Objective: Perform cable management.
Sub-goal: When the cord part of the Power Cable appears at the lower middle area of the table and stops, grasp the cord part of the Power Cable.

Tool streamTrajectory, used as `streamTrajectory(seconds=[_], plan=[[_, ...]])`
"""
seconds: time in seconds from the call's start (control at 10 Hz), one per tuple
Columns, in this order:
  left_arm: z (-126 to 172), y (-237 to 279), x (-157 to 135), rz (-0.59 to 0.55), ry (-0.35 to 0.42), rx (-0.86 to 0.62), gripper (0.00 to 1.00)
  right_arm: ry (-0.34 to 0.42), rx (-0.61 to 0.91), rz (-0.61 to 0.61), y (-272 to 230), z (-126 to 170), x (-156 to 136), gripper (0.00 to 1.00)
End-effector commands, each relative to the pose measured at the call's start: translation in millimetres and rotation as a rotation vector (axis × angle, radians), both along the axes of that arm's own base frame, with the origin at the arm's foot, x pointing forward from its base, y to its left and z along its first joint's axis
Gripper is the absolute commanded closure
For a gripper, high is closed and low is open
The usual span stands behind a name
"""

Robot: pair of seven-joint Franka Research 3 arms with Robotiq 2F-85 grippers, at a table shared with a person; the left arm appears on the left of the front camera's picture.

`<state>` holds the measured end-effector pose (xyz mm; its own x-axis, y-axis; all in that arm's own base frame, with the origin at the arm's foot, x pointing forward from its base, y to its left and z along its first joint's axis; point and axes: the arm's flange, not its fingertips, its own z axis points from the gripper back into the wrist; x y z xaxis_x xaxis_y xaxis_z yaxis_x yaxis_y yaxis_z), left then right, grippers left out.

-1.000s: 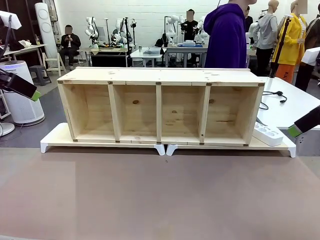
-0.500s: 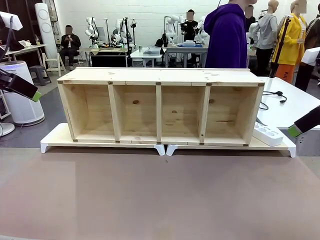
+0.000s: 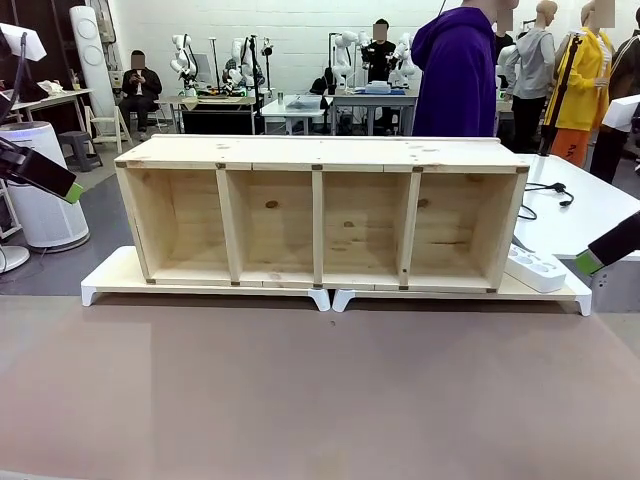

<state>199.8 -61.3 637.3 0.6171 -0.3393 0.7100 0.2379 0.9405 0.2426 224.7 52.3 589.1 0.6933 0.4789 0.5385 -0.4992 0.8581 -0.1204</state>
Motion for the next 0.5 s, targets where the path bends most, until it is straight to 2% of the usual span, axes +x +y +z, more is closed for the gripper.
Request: streamTrajectory(seconds=[0.0, 0.4], plan=[[1.3, 1.8, 3.0, -0.014, -0.012, 0.007, 0.00, 0.006, -0.001, 0.003, 1.0, -1.5, 1.7, 0.00], [1.3, 1.8, 3.0, -0.014, -0.012, 0.007, 0.00, 0.006, -0.001, 0.003, 1.0, -1.5, 1.7, 0.00]])
